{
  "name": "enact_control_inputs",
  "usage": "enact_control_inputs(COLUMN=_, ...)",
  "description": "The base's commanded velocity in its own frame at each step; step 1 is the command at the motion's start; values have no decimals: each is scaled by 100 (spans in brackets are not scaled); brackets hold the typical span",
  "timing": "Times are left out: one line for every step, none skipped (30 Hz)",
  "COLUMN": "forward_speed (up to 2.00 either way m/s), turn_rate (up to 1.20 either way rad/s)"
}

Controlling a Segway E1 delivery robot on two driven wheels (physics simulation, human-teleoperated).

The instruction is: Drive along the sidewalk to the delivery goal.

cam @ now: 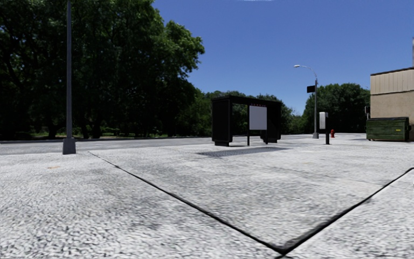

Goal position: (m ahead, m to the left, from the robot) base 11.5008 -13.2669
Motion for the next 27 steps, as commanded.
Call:
enact_control_inputs(forward_speed=200, turn_rate=-47)
enact_control_inputs(forward_speed=200, turn_rate=-47)
enact_control_inputs(forward_speed=200, turn_rate=-47)
enact_control_inputs(forward_speed=200, turn_rate=-47)
enact_control_inputs(forward_speed=200, turn_rate=-47)
enact_control_inputs(forward_speed=200, turn_rate=-47)
enact_control_inputs(forward_speed=200, turn_rate=-47)
enact_control_inputs(forward_speed=200, turn_rate=-47)
enact_control_inputs(forward_speed=200, turn_rate=-47)
enact_control_inputs(forward_speed=200, turn_rate=-47)
enact_control_inputs(forward_speed=200, turn_rate=-47)
enact_control_inputs(forward_speed=200, turn_rate=-47)
enact_control_inputs(forward_speed=200, turn_rate=-47)
enact_control_inputs(forward_speed=200, turn_rate=-47)
enact_control_inputs(forward_speed=200, turn_rate=-47)
enact_control_inputs(forward_speed=200, turn_rate=-47)
enact_control_inputs(forward_speed=200, turn_rate=-47)
enact_control_inputs(forward_speed=200, turn_rate=-47)
enact_control_inputs(forward_speed=200, turn_rate=-47)
enact_control_inputs(forward_speed=200, turn_rate=-47)
enact_control_inputs(forward_speed=200, turn_rate=-47)
enact_control_inputs(forward_speed=200, turn_rate=-47)
enact_control_inputs(forward_speed=200, turn_rate=-47)
enact_control_inputs(forward_speed=200, turn_rate=-47)
enact_control_inputs(forward_speed=200, turn_rate=-47)
enact_control_inputs(forward_speed=200, turn_rate=-47)
enact_control_inputs(forward_speed=200, turn_rate=-47)
